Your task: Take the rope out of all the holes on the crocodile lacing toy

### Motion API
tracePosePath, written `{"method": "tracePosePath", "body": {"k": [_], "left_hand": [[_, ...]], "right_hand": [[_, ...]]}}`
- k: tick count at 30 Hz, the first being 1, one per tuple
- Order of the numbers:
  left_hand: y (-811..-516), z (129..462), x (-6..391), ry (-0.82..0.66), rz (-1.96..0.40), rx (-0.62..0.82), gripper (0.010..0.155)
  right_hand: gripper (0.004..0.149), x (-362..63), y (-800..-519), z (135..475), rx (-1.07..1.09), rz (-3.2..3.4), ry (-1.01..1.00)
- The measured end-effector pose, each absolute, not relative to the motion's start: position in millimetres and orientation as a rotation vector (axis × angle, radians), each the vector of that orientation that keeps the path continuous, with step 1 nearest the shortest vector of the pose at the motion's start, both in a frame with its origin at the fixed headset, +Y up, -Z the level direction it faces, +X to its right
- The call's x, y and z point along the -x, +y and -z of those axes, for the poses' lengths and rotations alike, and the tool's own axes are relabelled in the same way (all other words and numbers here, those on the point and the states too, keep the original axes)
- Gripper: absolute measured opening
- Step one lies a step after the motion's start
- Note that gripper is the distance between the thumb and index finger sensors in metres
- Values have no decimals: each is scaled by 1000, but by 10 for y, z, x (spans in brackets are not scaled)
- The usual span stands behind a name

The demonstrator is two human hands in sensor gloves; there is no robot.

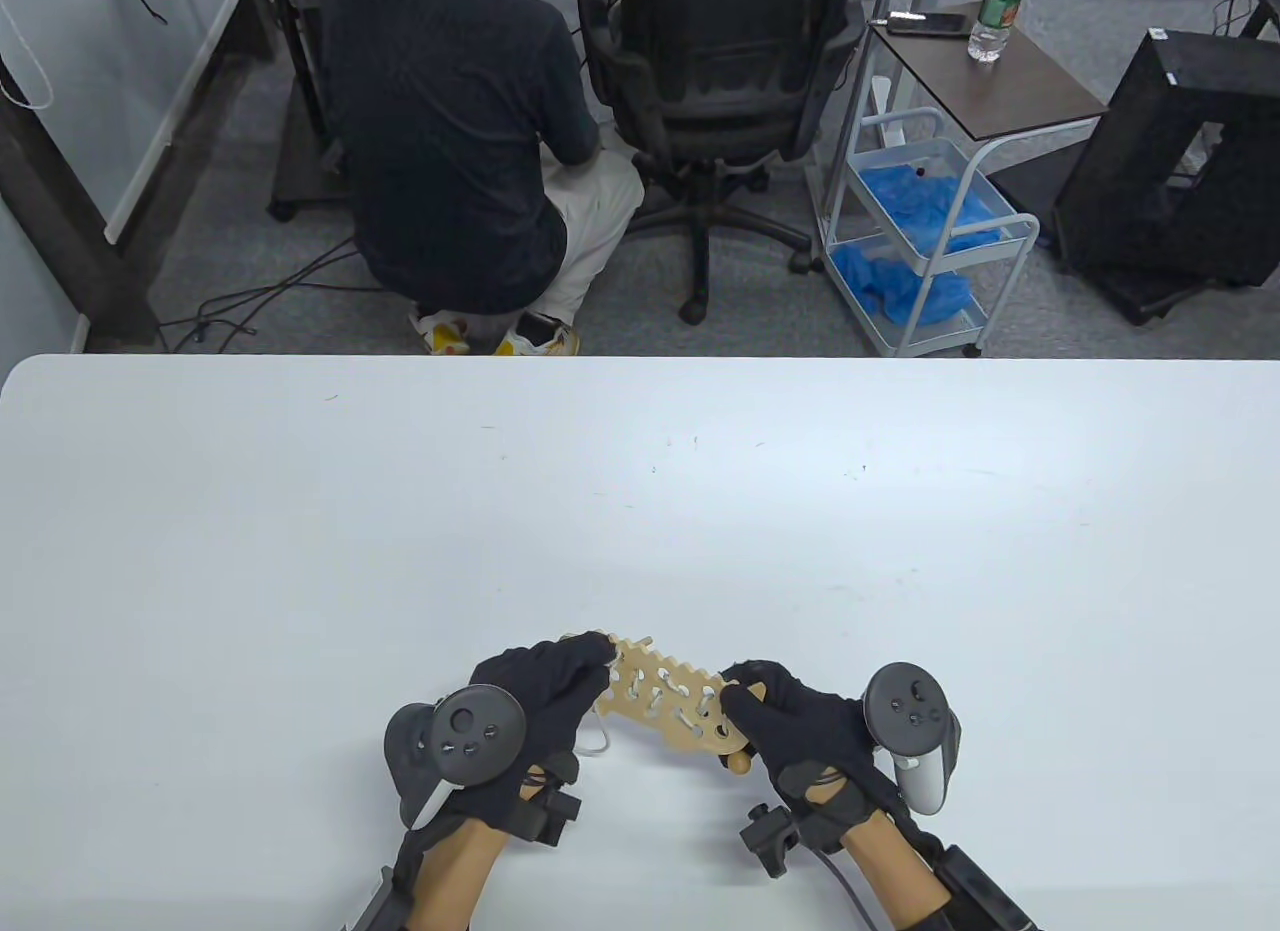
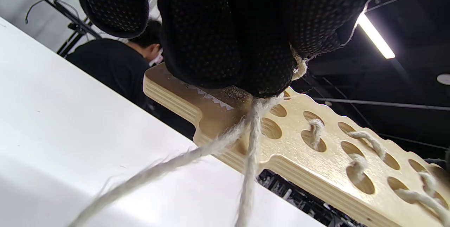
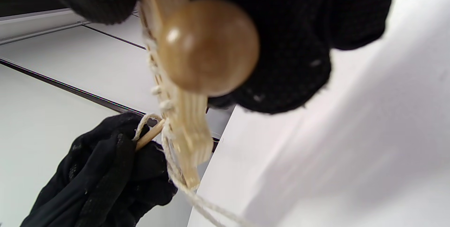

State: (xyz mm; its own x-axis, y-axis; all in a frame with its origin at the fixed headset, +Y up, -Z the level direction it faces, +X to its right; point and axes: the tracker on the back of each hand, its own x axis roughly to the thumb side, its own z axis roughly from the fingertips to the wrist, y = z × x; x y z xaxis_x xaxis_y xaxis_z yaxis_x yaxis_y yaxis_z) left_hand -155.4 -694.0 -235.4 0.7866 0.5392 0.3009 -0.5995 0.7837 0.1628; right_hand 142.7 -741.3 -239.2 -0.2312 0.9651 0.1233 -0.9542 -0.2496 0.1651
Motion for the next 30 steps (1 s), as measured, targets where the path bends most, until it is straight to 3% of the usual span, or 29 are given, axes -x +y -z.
{"method": "tracePosePath", "body": {"k": [8,18,24,30], "left_hand": [[-6935,2347,1541,-259,-631,-257,42],[-6890,2347,1705,-226,-763,-324,58],[-6989,2423,1816,-168,-879,-279,59],[-7084,2478,1769,-218,-987,-193,65]], "right_hand": [[48,-1444,-7388,2390,-225,-1795,45],[48,-1631,-7270,2381,-139,-1657,-59],[48,-1710,-7250,2383,-98,-1522,-38],[48,-1704,-7265,2392,-109,-1424,11]]}}
